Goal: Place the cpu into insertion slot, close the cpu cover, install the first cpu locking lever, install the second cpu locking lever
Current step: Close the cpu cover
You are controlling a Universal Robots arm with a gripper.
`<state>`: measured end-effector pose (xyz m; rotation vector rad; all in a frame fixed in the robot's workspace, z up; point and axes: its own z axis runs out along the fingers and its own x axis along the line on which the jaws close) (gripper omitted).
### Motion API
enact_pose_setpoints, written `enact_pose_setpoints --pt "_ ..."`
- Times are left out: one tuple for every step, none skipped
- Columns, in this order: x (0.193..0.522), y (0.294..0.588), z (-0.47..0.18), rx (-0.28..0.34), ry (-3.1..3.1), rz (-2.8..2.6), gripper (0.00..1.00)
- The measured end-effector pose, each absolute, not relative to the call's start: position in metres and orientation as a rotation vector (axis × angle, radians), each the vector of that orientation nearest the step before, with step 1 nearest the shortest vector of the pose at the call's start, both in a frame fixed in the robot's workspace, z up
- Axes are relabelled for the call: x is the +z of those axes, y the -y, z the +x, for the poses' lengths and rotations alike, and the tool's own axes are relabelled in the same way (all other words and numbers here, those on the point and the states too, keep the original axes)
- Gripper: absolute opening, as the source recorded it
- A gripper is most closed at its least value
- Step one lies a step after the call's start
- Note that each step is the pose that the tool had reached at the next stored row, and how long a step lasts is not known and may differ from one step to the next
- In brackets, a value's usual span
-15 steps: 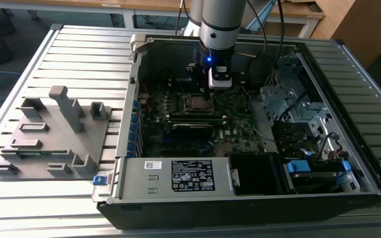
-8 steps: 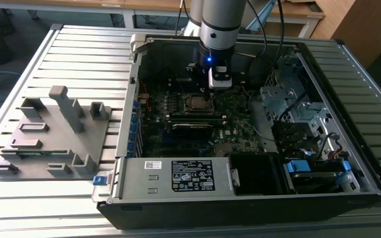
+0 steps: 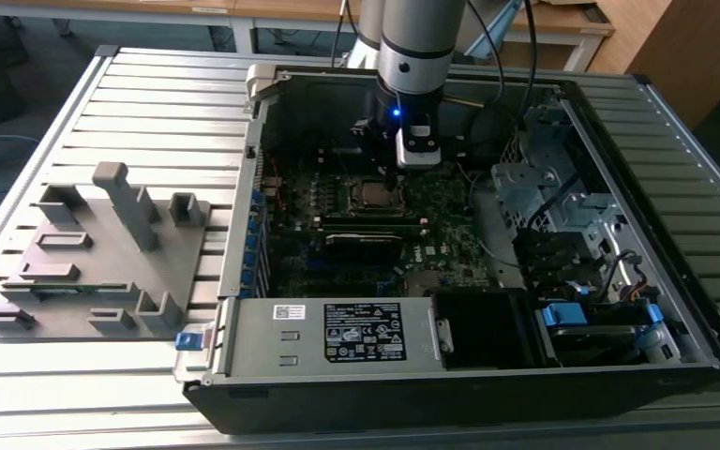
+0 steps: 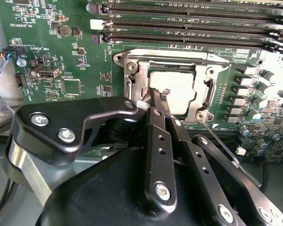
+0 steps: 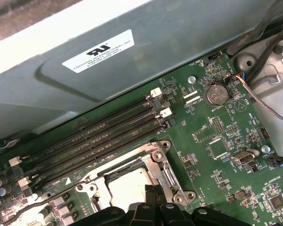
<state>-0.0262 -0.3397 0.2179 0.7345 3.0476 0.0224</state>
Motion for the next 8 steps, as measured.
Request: enact_pose_setpoints --pt "0.2179 0.3397 -0.0262 0.022 -3.048 0.734 0.1" --pt "0.2179 0.3397 -0.0262 0.022 -3.048 0.734 0.1" --pt "0.2179 0.3397 -0.0262 0.023 -3.048 0.734 0.1" --pt "0.2179 0.3397 -0.0262 0.022 -3.048 0.734 0.1" --pt "0.2179 0.3397 -0.0262 0.023 -3.048 0.734 0.1" --pt "0.2179 0.3397 -0.0262 0.023 -3.048 0.734 0.1" --pt "0.2179 0.3397 -0.0262 0.022 -3.048 0.734 0.1" --pt "0.2179 0.3397 -0.0262 0.022 -3.048 0.734 0.1"
